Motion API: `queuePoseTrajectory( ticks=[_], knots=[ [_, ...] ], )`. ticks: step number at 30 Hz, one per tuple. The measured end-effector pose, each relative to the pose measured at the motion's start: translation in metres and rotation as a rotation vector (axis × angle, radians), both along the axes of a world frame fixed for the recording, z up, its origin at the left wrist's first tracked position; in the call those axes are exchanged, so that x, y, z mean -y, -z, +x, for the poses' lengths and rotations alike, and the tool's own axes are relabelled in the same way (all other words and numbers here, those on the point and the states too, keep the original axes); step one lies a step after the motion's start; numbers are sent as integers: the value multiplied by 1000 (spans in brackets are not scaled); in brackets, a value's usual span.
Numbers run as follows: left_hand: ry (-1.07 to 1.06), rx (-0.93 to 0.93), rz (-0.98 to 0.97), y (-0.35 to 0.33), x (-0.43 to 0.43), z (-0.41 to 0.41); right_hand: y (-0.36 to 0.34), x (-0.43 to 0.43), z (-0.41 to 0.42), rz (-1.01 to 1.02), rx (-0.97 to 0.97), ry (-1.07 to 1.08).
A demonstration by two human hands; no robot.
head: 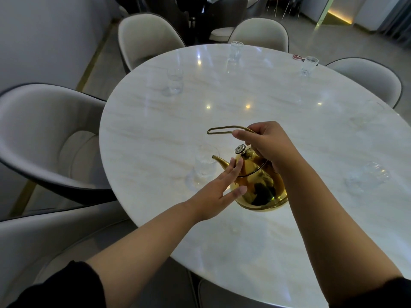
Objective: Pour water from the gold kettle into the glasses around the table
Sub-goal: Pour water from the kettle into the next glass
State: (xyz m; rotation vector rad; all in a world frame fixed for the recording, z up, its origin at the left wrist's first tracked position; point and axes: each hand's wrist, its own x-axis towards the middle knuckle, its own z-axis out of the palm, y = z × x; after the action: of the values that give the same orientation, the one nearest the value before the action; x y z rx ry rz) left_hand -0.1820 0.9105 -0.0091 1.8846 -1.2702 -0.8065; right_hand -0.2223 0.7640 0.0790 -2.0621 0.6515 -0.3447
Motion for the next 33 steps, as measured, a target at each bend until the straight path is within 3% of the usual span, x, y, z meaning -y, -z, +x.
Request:
queuePoseTrajectory(
  ticks=[33],
  knots=[
    [7,-47,1,-7,7,3,-4,10,13,-74,-72,-70]
  ],
)
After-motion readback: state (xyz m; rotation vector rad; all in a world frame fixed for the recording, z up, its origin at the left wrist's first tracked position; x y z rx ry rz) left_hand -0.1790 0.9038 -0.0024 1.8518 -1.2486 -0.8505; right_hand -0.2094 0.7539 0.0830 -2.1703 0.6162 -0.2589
